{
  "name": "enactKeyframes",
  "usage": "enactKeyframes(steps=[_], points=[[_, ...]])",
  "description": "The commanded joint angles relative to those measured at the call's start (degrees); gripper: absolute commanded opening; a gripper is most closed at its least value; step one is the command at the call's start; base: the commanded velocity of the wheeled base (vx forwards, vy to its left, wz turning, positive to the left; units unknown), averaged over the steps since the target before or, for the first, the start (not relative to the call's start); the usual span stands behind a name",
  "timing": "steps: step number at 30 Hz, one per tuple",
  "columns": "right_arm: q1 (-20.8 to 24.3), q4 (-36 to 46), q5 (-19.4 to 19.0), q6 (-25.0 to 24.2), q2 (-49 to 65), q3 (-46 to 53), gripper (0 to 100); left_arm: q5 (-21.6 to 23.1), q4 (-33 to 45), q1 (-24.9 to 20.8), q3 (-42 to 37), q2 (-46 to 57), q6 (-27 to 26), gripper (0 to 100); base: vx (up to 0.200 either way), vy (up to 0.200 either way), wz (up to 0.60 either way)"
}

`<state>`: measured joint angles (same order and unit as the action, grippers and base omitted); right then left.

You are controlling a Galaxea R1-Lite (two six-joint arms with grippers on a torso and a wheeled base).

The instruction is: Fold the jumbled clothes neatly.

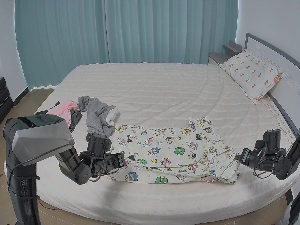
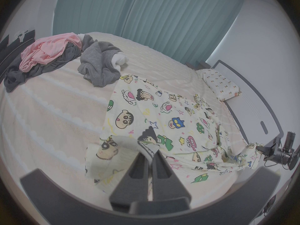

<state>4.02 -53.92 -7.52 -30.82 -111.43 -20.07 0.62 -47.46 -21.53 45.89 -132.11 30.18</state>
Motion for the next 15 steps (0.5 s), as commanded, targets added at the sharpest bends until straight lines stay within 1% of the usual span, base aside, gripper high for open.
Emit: enactKeyframes(steps=[1,2,6,10,15], points=[[-0.4,0.0,0.1,-1.7,-7.2,-4.2,0,-0.4,2.7,1.6,4.9,-4.2,0.3,0,0.0,0.0,0.0],[-0.4,0.0,0.1,-2.7,-8.7,-5.7,0,-0.4,4.1,1.8,6.4,-5.0,0.3,0,0.0,0.0,0.0],[-0.5,0.0,0.1,-3.6,-10.5,-8.2,0,-0.9,6.5,2.0,8.9,-6.7,0.4,0,0.0,0.0,0.0],[-0.5,0.0,0.1,-5.2,-11.3,-10.6,0,-1.4,6.8,1.8,10.3,-8.2,0.5,0,0.0,0.0,0.0],[-0.4,0.0,0.1,-5.2,-12.6,-12.5,0,-1.5,6.7,1.8,11.7,-9.3,0.6,0,0.0,0.0,0.0]])
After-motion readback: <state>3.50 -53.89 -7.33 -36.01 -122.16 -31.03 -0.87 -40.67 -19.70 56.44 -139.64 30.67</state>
